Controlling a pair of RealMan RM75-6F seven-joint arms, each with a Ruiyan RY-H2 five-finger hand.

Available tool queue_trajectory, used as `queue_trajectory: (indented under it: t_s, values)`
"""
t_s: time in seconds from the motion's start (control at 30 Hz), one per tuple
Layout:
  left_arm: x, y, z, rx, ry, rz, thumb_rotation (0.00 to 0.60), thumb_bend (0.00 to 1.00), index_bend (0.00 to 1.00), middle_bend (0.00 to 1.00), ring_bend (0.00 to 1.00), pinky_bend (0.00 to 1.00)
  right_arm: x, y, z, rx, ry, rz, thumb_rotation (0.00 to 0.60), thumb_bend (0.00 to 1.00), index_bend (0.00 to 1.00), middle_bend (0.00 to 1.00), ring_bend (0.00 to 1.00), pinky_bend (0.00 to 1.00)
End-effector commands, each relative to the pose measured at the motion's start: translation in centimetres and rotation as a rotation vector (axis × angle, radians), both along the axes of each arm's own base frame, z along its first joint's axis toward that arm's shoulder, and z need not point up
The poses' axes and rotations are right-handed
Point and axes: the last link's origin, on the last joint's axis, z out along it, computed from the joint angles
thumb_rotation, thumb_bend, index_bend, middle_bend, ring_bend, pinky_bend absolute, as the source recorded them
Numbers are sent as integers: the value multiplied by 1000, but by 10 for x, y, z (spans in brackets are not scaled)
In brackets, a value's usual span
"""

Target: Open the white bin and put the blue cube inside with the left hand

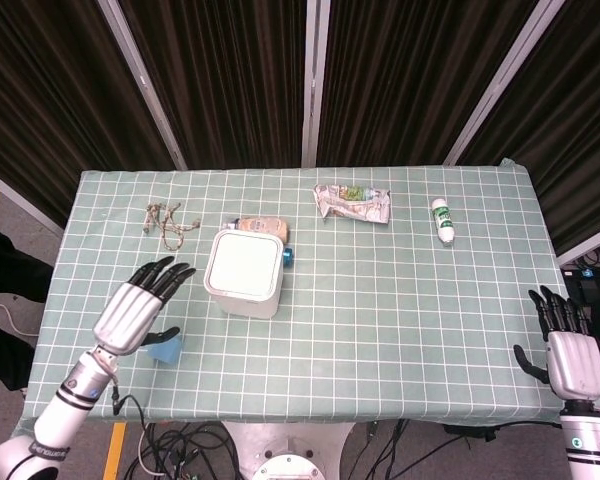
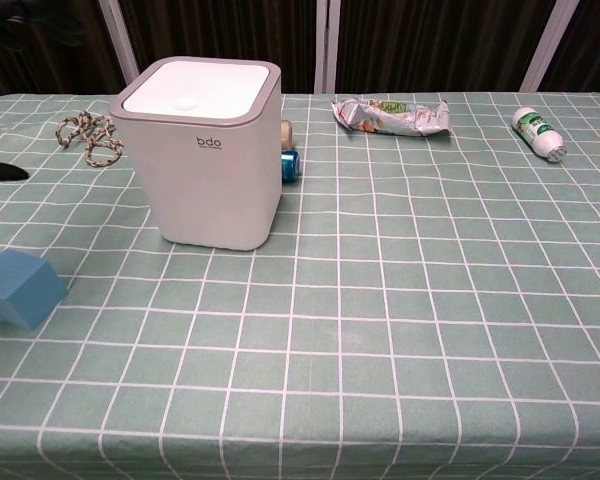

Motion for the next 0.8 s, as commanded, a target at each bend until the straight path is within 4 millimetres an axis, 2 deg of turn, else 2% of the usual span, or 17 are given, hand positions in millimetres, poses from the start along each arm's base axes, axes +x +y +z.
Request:
queue_trajectory:
  t_s: [0.03,0.23,0.53,0.63,0.8]
  values:
    - [25,13,-10,-29,13,-76,600,70,134,149,78,202,-3,1,1,-3,-1,-11,600,236,0,0,0,0]
    - [39,18,-30,-83,61,-118,600,70,135,173,63,202,-8,1,3,-10,-2,-23,600,235,0,0,0,0]
    - [31,23,-46,-138,122,-78,600,70,134,239,63,201,-8,0,0,-6,-8,-15,600,235,0,0,0,0]
    - [29,22,-45,-134,126,-69,600,70,134,245,62,201,-8,0,0,-7,-7,-15,600,234,0,0,0,0]
    - [31,20,-23,-57,89,-77,600,70,134,249,62,201,-7,0,-1,-7,-6,-12,600,235,0,0,0,0]
